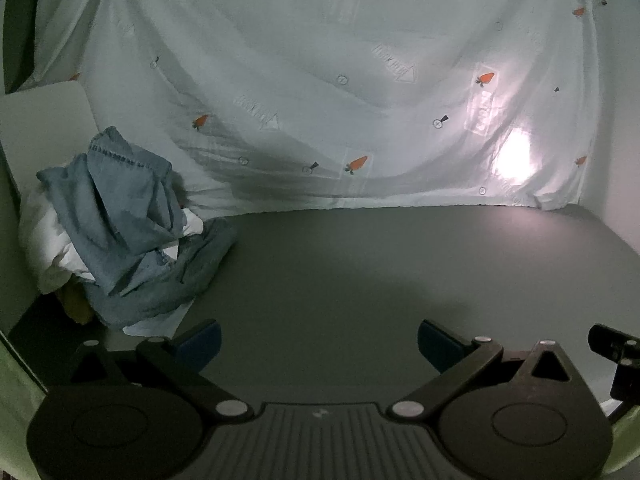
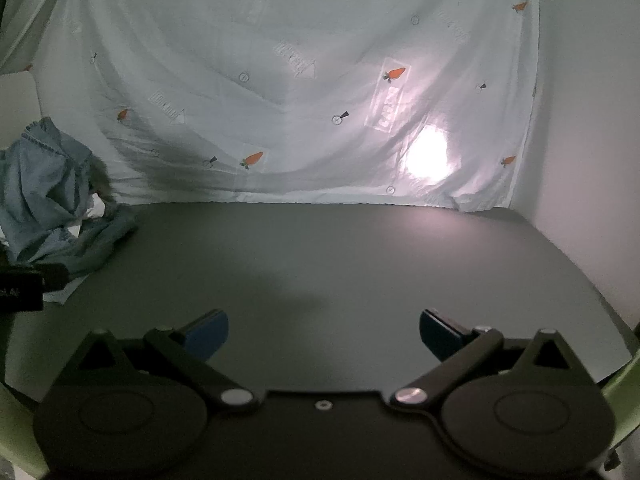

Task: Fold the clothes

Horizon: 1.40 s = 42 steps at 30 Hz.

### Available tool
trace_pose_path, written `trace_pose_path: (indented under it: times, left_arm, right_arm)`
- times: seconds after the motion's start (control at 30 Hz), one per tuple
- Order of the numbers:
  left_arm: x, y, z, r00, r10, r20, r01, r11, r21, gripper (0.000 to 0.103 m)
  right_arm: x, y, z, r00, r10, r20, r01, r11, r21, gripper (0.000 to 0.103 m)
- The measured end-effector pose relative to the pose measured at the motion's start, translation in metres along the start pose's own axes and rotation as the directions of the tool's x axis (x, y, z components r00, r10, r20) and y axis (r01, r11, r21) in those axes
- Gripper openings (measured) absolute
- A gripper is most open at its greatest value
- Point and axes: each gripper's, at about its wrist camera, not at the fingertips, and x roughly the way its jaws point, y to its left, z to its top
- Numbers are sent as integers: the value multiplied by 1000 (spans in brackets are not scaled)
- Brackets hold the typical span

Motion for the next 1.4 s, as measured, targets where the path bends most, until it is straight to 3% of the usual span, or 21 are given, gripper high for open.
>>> trace_pose_path:
  times: [0.7,1.4]
  left_arm:
    - [-1,-2,18,1000,11,-7,-11,1000,-2,103]
    - [-3,0,7,1000,3,-7,-3,1000,-4,103]
  right_arm:
    - [1,0,0,1000,1,0,-1,1000,-4,103]
    - [-3,0,0,1000,3,0,-3,1000,-5,103]
